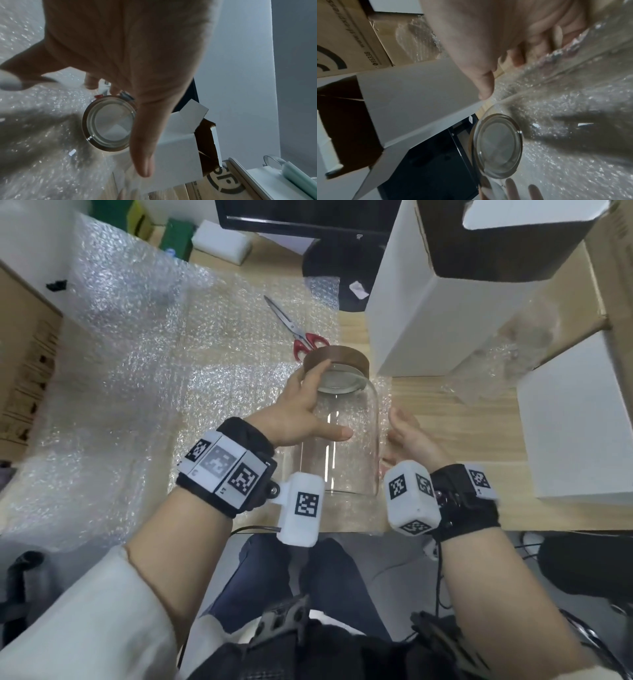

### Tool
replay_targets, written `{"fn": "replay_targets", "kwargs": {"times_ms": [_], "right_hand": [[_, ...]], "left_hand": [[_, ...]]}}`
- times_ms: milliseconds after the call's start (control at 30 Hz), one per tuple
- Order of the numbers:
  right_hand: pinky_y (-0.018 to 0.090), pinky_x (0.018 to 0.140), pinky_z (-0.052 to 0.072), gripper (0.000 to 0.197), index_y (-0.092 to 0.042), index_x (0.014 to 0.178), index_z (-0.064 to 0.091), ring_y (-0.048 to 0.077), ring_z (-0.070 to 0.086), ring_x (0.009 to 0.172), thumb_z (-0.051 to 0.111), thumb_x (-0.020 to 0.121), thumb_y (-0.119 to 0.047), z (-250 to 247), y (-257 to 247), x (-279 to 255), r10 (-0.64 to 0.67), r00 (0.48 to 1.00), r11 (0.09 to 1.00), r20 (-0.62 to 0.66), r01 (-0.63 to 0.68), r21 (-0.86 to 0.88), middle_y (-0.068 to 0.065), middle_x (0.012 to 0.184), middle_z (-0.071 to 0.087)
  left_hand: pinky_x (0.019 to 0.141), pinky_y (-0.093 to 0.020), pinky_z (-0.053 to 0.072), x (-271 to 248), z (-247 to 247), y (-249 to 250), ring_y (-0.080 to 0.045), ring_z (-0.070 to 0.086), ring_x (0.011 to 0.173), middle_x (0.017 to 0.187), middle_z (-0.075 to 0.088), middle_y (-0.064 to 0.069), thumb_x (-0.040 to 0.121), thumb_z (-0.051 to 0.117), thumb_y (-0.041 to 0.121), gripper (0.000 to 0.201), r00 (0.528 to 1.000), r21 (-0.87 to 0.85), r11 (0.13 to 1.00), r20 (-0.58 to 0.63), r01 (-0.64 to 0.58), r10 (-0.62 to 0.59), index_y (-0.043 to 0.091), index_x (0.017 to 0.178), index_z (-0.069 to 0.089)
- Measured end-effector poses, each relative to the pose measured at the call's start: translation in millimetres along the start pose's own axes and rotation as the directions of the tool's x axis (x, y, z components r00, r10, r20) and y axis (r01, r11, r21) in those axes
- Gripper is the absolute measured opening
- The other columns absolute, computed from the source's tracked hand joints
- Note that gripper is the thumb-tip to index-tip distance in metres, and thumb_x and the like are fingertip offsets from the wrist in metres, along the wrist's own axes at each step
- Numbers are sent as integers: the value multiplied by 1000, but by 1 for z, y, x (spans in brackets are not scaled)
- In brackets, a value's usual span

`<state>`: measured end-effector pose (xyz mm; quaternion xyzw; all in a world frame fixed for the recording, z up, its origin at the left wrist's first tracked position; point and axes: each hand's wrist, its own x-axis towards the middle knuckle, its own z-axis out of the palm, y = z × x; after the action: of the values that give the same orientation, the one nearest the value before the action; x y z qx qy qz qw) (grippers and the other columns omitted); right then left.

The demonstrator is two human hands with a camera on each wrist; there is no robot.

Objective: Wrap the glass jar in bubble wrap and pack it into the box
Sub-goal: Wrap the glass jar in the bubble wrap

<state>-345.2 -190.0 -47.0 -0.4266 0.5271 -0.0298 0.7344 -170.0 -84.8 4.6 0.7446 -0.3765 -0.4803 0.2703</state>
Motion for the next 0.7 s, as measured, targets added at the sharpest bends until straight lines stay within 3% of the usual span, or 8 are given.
{"fn": "replay_targets", "kwargs": {"times_ms": [67,133,233,333,433,500,600,700], "right_hand": [[52,95,47,72,-29,135,43,30,56,115,65,73,-58,-1,4,5,66,998,998,-3,-66,-21,9,138,50],[42,75,53,51,-23,116,60,26,62,95,67,76,-53,2,4,5,97,995,994,27,-96,-58,7,118,62],[30,53,50,41,-22,113,58,18,63,75,61,83,-49,6,2,8,74,996,996,39,-73,-44,2,96,63],[20,43,46,30,-18,91,59,10,61,51,48,92,-46,19,-6,7,30,999,999,34,-30,9,-4,66,63],[19,47,45,19,-18,83,59,9,57,50,48,96,-25,36,-19,-1,-57,996,995,68,62,-73,-5,61,62],[16,51,46,16,-19,83,61,7,60,57,53,92,-8,50,-26,-8,-146,981,954,130,175,-244,-6,66,65],[22,73,44,16,-23,79,61,9,55,72,67,80,-8,77,-37,-10,-304,929,796,211,370,-480,-7,78,59],[31,92,40,24,-28,82,59,12,47,88,72,76,-9,106,-45,-10,-378,872,702,312,490,-517,-2,95,49]], "left_hand": [[115,-38,17,-2,-5,-3,-21,5,144,157,-9,-2,73,74,30,104,1000,-13,1000,22,4,-4,35,146,0],[113,-45,27,-5,-12,-7,-22,13,143,157,-9,3,75,73,28,102,998,-51,998,49,32,-29,38,146,0],[100,-47,42,-12,-24,-16,-22,17,141,157,-5,7,77,71,25,100,993,-106,991,88,82,-73,44,144,1],[92,-43,49,-19,-40,-30,-24,24,139,157,7,3,78,70,16,98,989,-188,975,105,123,-104,47,144,6],[82,-35,54,-28,-59,-48,-23,37,131,155,18,2,78,68,7,93,990,-241,961,84,135,-118,44,143,14],[76,-31,56,-36,-73,-62,-18,48,119,150,27,4,78,66,0,88,990,-269,953,58,138,-127,41,142,22],[70,-24,58,-44,-89,-83,-10,58,94,137,43,0,75,65,-10,81,990,-282,950,-16,132,-142,38,135,37],[65,-24,58,-49,-99,-95,-11,61,82,117,49,-7,71,62,-20,72,981,-321,938,-94,130,-168,29,122,47]]}}
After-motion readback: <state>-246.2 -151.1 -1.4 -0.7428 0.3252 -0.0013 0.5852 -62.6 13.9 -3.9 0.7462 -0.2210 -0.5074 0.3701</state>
